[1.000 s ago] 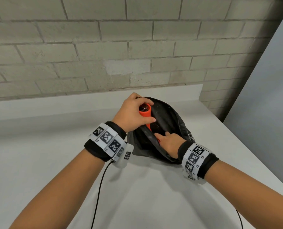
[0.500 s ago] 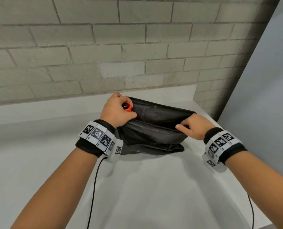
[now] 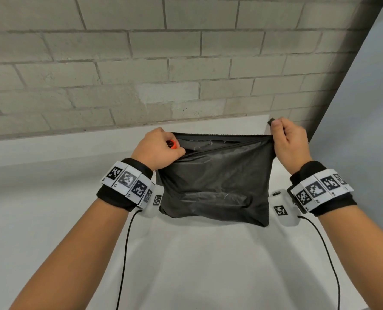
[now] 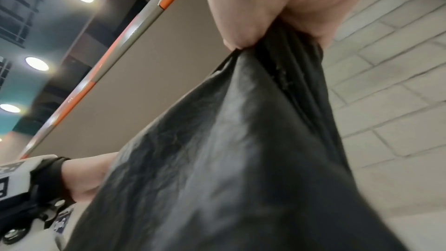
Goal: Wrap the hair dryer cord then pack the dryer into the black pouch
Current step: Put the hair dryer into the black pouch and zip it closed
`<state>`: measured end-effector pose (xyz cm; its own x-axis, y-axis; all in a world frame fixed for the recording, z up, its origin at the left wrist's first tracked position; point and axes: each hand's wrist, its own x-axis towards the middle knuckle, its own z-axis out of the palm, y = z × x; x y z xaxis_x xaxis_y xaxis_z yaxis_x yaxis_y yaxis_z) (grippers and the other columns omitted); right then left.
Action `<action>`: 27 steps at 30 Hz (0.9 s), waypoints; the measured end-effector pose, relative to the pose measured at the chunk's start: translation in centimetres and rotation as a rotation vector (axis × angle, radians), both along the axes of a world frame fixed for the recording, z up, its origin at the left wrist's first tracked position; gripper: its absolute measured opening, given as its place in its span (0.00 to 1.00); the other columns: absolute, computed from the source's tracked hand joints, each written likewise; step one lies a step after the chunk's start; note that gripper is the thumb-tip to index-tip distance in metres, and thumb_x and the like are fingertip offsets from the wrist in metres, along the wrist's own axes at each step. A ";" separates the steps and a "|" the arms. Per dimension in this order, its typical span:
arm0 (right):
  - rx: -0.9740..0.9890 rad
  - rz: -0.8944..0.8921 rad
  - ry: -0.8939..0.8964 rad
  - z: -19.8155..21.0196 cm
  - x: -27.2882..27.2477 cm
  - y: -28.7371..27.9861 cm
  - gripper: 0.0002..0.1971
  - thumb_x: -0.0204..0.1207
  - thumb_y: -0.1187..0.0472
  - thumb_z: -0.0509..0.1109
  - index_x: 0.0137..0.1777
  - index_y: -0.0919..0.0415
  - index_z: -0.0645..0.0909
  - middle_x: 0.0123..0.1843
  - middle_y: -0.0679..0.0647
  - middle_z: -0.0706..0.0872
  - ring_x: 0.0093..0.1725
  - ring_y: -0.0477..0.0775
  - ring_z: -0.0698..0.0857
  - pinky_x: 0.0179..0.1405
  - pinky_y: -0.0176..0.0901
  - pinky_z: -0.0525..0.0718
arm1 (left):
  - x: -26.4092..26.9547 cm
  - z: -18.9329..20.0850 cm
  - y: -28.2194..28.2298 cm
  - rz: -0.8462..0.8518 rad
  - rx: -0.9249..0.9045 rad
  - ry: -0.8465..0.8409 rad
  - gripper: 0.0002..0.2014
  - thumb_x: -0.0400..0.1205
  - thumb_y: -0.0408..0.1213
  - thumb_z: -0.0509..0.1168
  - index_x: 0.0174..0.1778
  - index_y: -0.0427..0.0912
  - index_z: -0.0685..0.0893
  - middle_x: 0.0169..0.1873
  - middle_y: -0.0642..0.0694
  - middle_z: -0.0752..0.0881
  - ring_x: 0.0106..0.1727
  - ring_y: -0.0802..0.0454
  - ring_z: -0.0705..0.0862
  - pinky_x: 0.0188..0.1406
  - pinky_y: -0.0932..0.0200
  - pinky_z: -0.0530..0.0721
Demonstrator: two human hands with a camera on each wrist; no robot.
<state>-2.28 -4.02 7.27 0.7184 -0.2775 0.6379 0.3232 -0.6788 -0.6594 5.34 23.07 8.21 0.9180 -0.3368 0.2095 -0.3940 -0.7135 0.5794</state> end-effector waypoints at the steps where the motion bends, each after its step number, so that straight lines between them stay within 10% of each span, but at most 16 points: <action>1: -0.014 0.037 0.060 0.1 -0.2 -0.3 0.16 0.75 0.49 0.57 0.29 0.56 0.68 0.24 0.50 0.69 0.23 0.35 0.72 0.24 0.24 0.68 | 0.2 0.1 0.4 -0.048 -0.015 0.048 0.11 0.69 0.50 0.71 0.36 0.46 0.84 0.40 0.46 0.81 0.45 0.48 0.81 0.45 0.57 0.77; 9: -0.209 0.002 0.268 0.7 -0.7 -1.8 0.07 0.82 0.62 0.57 0.44 0.63 0.65 0.29 0.49 0.71 0.29 0.45 0.71 0.26 0.33 0.67 | 0.9 0.2 2.7 -0.281 -0.166 0.190 0.16 0.67 0.39 0.77 0.49 0.52 0.83 0.47 0.53 0.84 0.43 0.74 0.82 0.44 0.83 0.75; 16: 0.014 0.107 0.268 1.3 -0.8 -1.3 0.15 0.71 0.68 0.72 0.47 0.56 0.67 0.38 0.44 0.72 0.37 0.42 0.74 0.33 0.17 0.73 | 0.4 -0.8 2.3 -0.179 -0.244 -0.068 0.13 0.67 0.44 0.76 0.47 0.51 0.88 0.36 0.52 0.82 0.42 0.59 0.81 0.46 0.66 0.77; 22: -0.520 -0.019 0.605 1.7 -0.4 -1.4 0.15 0.76 0.66 0.67 0.63 0.66 0.80 0.57 0.64 0.83 0.59 0.62 0.80 0.57 0.45 0.75 | 0.6 -1.2 2.5 -0.190 -0.250 -0.113 0.20 0.63 0.64 0.64 0.47 0.62 0.87 0.28 0.56 0.80 0.35 0.61 0.79 0.38 0.64 0.74; 27: -0.500 -0.103 0.482 1.9 0.1 -1.6 0.10 0.76 0.68 0.66 0.54 0.70 0.83 0.47 0.62 0.73 0.56 0.65 0.74 0.53 0.44 0.69 | 0.5 -0.7 2.8 -0.208 -0.284 -0.006 0.14 0.77 0.46 0.67 0.58 0.60 0.80 0.40 0.58 0.82 0.43 0.64 0.82 0.40 0.83 0.75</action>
